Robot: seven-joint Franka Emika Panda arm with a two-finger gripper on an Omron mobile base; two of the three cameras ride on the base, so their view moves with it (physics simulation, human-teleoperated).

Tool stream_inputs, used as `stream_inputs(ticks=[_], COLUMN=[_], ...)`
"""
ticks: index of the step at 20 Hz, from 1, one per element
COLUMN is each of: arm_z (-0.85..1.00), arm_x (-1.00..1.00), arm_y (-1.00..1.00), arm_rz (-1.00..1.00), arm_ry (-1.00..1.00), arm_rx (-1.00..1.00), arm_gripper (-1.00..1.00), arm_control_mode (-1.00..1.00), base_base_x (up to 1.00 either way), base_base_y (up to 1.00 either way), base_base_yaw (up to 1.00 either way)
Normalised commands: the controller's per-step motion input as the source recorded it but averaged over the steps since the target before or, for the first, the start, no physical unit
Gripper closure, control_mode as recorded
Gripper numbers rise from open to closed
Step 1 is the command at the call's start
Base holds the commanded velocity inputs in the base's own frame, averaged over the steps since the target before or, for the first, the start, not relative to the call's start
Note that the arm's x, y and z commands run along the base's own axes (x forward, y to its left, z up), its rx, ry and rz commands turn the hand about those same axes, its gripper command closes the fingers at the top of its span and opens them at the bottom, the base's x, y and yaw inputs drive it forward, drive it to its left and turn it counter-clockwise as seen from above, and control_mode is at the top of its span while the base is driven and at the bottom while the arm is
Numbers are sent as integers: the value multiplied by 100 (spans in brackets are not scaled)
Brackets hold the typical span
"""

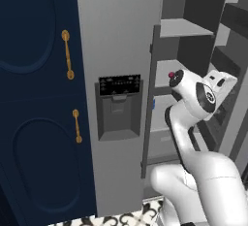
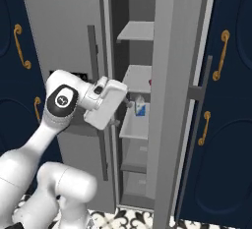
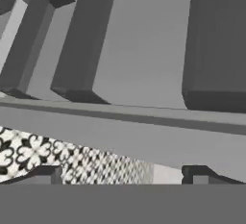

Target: Take the strawberry from the fridge and place it on top of the pancake, located on the dining counter.

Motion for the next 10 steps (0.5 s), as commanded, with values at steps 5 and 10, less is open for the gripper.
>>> stream_inputs(ticks=[5,10], arm_z=[60,56], arm_x=[20,20], arm_y=[-14,-32], arm_rz=[10,1], arm_ry=[-13,1], arm_rx=[-35,-11], arm_gripper=[-100,-100], arm_control_mode=[-100,-100], base_base_x=[0,0], base_base_y=[0,0], base_base_yaw=[0,0])
